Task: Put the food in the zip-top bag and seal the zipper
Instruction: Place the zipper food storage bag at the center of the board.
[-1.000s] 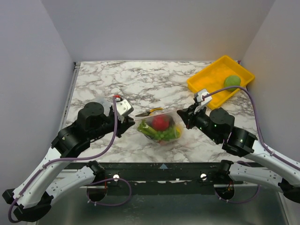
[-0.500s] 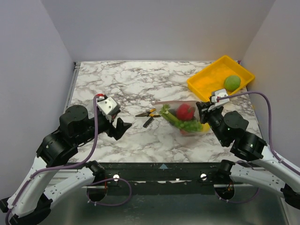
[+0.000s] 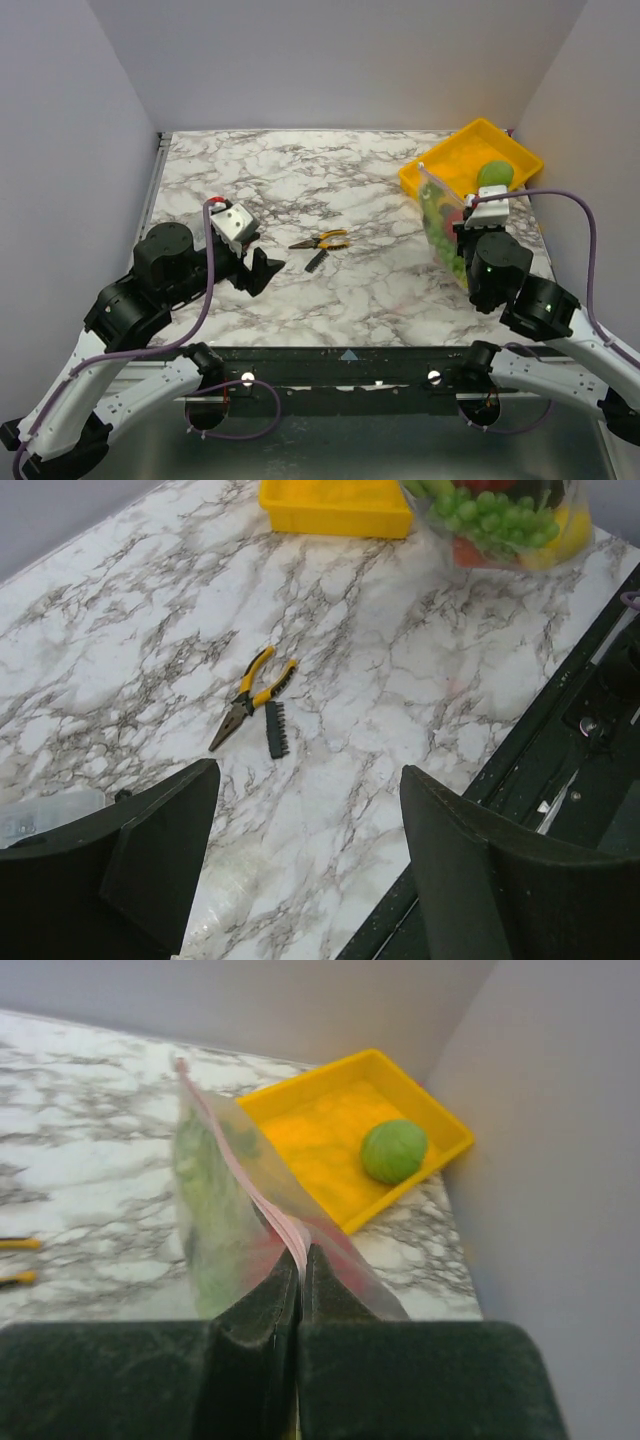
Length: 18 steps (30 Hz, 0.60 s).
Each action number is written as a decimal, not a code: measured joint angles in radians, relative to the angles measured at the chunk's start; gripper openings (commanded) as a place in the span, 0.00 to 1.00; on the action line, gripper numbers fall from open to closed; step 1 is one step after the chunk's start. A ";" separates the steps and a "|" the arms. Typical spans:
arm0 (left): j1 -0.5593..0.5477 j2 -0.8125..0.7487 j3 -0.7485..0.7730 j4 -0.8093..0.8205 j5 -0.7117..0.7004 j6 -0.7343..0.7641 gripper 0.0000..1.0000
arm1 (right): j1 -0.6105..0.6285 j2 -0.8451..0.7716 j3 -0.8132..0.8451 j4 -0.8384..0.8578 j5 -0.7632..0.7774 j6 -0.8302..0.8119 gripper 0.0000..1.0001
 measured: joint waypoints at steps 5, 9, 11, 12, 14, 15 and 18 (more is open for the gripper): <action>0.000 0.003 -0.009 0.006 0.003 -0.014 0.75 | -0.005 0.040 0.027 -0.084 -0.367 0.146 0.13; 0.000 0.003 -0.010 0.005 0.006 -0.023 0.76 | -0.005 0.168 -0.010 -0.060 -0.720 0.248 0.19; 0.000 0.001 -0.010 0.004 0.006 -0.026 0.76 | -0.004 0.238 -0.040 -0.037 -0.862 0.280 0.24; 0.000 -0.001 -0.010 0.003 0.006 -0.027 0.76 | -0.004 0.257 -0.064 -0.027 -0.925 0.293 0.27; 0.000 -0.009 -0.010 -0.003 0.006 -0.029 0.76 | -0.003 0.259 -0.113 -0.020 -1.032 0.312 0.36; 0.000 -0.013 -0.010 -0.007 0.005 -0.029 0.77 | -0.003 0.252 -0.128 -0.018 -1.067 0.318 0.43; 0.000 -0.026 -0.010 -0.021 -0.002 -0.033 0.77 | -0.003 0.212 -0.154 -0.009 -1.160 0.343 0.59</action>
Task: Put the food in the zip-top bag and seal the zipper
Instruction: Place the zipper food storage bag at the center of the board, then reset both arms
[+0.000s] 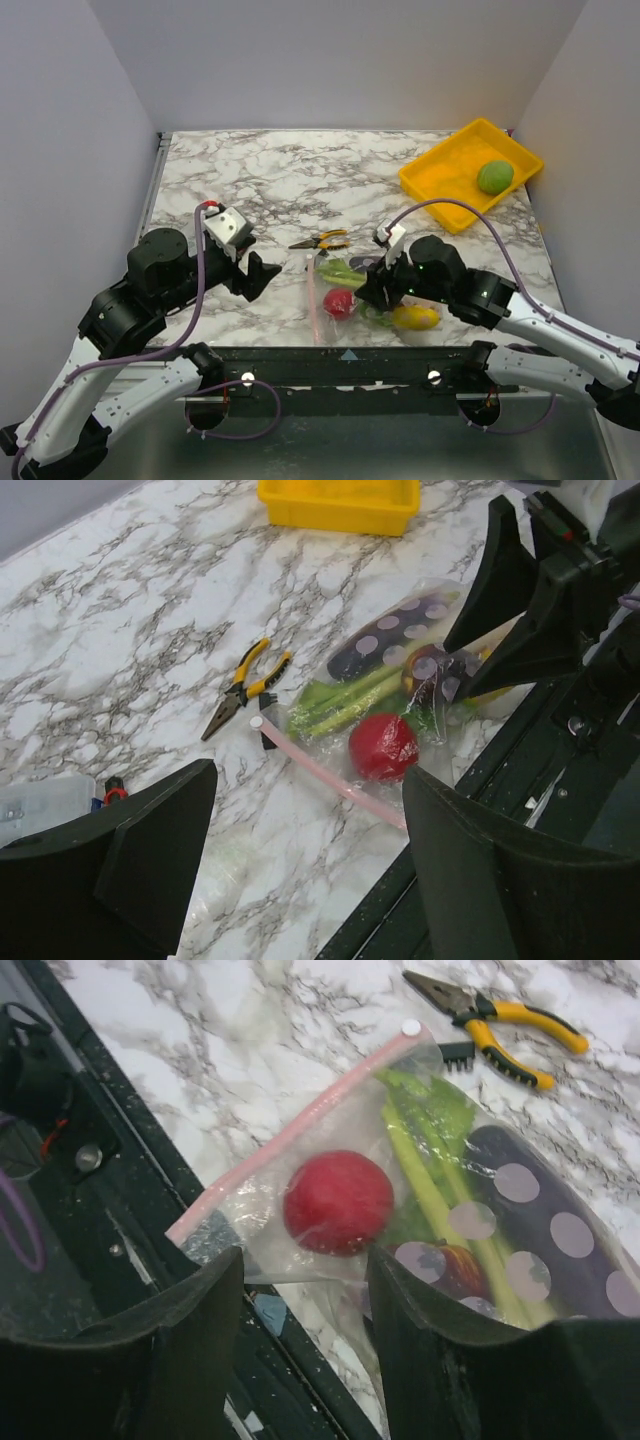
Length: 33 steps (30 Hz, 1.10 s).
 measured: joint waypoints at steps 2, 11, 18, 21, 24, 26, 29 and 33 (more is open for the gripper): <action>0.000 -0.006 0.000 -0.005 -0.008 -0.005 0.78 | 0.000 -0.037 0.000 0.004 -0.035 0.011 0.63; 0.000 -0.008 0.052 -0.003 -0.083 -0.043 0.84 | 0.000 -0.111 0.192 -0.074 0.106 0.068 0.73; 0.000 -0.068 0.192 0.023 -0.250 -0.055 0.98 | 0.000 -0.150 0.431 -0.136 0.433 0.076 0.81; 0.000 -0.130 0.216 0.064 -0.307 -0.050 0.98 | 0.000 -0.185 0.481 -0.136 0.536 0.054 0.89; 0.000 -0.204 0.218 0.113 -0.364 -0.040 0.98 | 0.000 -0.228 0.511 -0.127 0.612 0.032 0.93; 0.000 -0.251 0.214 0.151 -0.401 -0.032 0.98 | 0.000 -0.252 0.518 -0.111 0.645 0.021 0.94; 0.000 -0.306 0.203 0.194 -0.441 -0.024 0.99 | 0.000 -0.283 0.518 -0.093 0.675 0.010 0.95; 0.000 -0.344 0.196 0.223 -0.468 -0.021 0.99 | 0.000 -0.300 0.518 -0.076 0.713 0.007 0.96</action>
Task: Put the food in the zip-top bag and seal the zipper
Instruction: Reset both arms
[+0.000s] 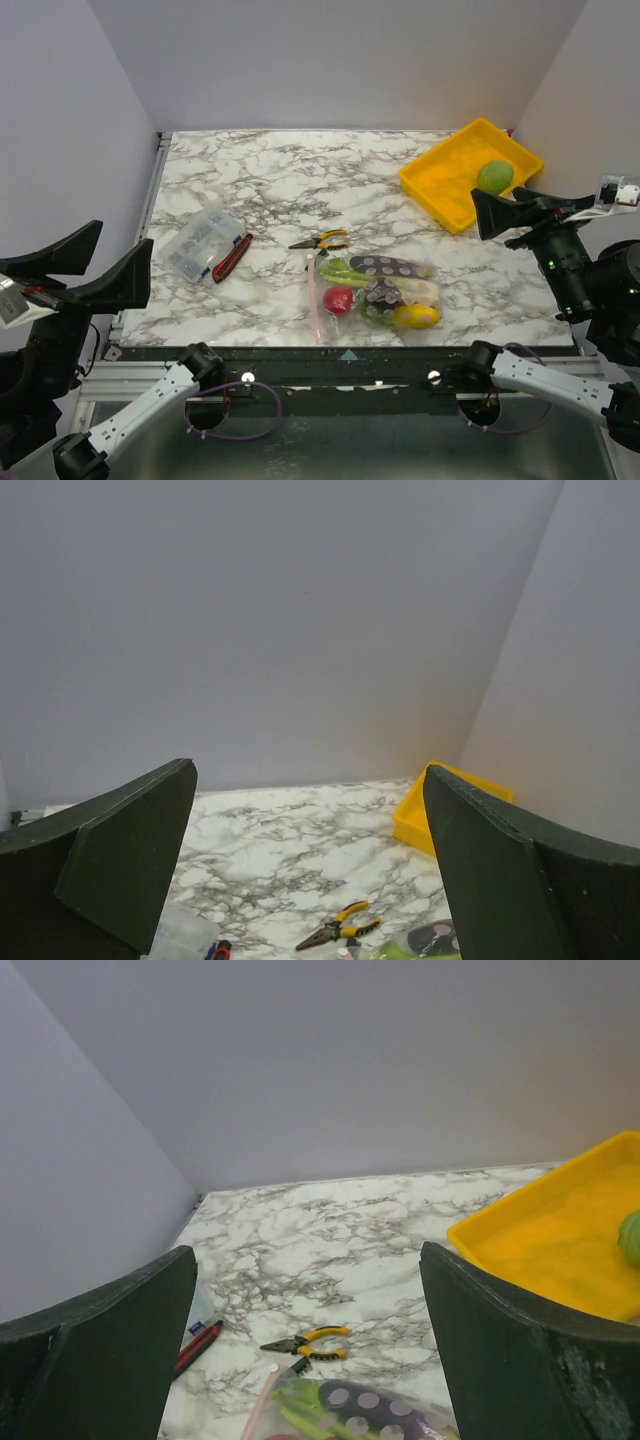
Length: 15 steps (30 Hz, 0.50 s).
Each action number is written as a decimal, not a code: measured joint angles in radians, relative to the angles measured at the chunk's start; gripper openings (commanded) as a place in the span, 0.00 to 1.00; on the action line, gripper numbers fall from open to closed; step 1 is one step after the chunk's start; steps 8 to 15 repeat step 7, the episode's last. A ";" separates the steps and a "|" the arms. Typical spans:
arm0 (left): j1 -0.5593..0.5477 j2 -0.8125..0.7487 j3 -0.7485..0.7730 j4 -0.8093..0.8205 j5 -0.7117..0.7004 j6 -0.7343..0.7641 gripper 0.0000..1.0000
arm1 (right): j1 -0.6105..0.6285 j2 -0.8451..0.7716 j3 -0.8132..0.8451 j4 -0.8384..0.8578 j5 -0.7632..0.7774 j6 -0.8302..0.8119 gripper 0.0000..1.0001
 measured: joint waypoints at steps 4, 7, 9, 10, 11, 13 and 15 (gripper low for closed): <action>0.000 -0.003 -0.002 -0.002 -0.014 0.000 0.99 | 0.000 -0.001 0.000 0.004 0.024 0.001 0.99; 0.000 -0.003 -0.011 0.003 -0.019 0.000 0.99 | 0.000 -0.008 -0.019 0.037 0.060 0.000 1.00; 0.000 -0.003 -0.011 0.003 -0.019 0.000 0.99 | 0.000 -0.008 -0.019 0.037 0.060 0.000 1.00; 0.000 -0.003 -0.011 0.003 -0.019 0.000 0.99 | 0.000 -0.008 -0.019 0.037 0.060 0.000 1.00; 0.000 -0.003 -0.011 0.003 -0.019 0.000 0.99 | 0.000 -0.008 -0.019 0.037 0.060 0.000 1.00; 0.000 -0.003 -0.011 0.003 -0.019 0.000 0.99 | 0.000 -0.008 -0.019 0.037 0.060 0.000 1.00; 0.000 -0.003 -0.011 0.003 -0.019 0.000 0.99 | 0.000 -0.008 -0.019 0.037 0.060 0.000 1.00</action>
